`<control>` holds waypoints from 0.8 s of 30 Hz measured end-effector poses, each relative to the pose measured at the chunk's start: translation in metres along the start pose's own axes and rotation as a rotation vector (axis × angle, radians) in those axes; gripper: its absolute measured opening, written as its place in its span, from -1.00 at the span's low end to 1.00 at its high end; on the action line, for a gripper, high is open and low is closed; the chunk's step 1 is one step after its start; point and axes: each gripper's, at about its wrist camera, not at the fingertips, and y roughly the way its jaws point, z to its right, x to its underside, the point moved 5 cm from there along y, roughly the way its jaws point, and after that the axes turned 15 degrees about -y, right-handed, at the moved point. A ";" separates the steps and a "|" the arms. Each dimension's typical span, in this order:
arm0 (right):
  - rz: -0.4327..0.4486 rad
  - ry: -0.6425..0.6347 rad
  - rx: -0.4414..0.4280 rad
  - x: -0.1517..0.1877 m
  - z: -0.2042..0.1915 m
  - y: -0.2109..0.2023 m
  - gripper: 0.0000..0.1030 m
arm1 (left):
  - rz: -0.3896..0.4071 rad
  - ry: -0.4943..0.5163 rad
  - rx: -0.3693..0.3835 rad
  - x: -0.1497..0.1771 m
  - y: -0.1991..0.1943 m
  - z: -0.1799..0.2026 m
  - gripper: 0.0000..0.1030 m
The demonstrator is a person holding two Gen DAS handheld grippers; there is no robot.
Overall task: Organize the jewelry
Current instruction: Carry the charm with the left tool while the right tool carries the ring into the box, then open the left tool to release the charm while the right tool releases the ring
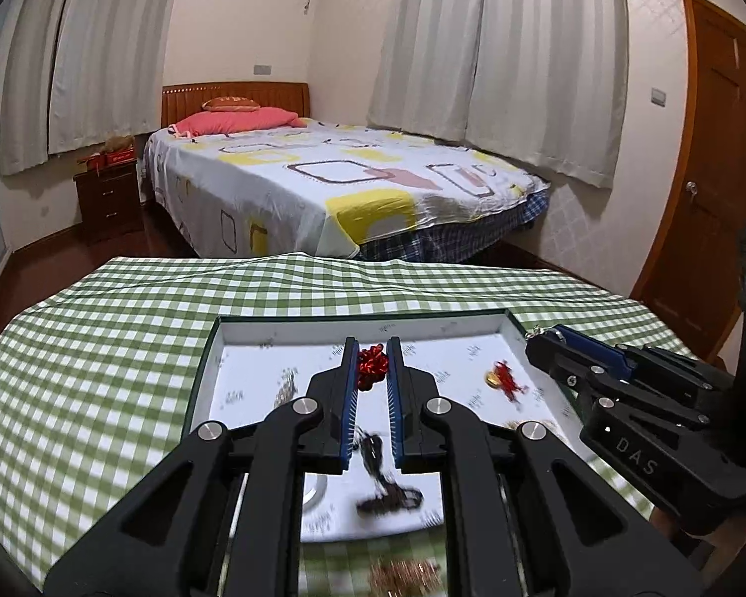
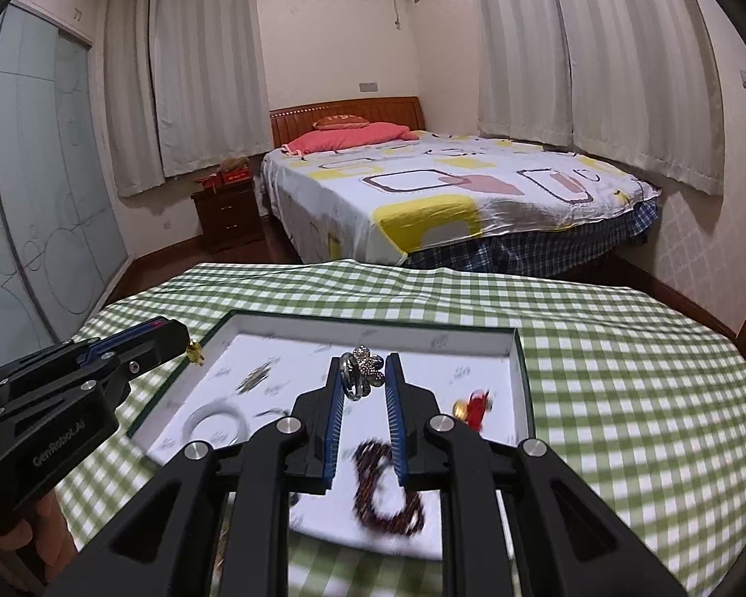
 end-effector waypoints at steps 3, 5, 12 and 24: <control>-0.021 0.012 0.006 0.001 0.007 0.020 -0.66 | -0.028 -0.010 -0.025 -0.001 0.028 -0.005 -0.78; -0.043 0.017 0.006 0.004 0.010 0.034 -0.66 | -0.053 -0.016 -0.042 -0.001 0.045 -0.008 -0.78; -0.134 0.039 0.001 0.017 0.018 0.071 -0.66 | -0.149 -0.053 -0.104 0.006 0.097 -0.019 -0.78; -0.269 0.052 -0.015 0.032 0.019 0.101 -0.66 | -0.236 -0.028 -0.187 0.013 0.128 -0.024 -0.78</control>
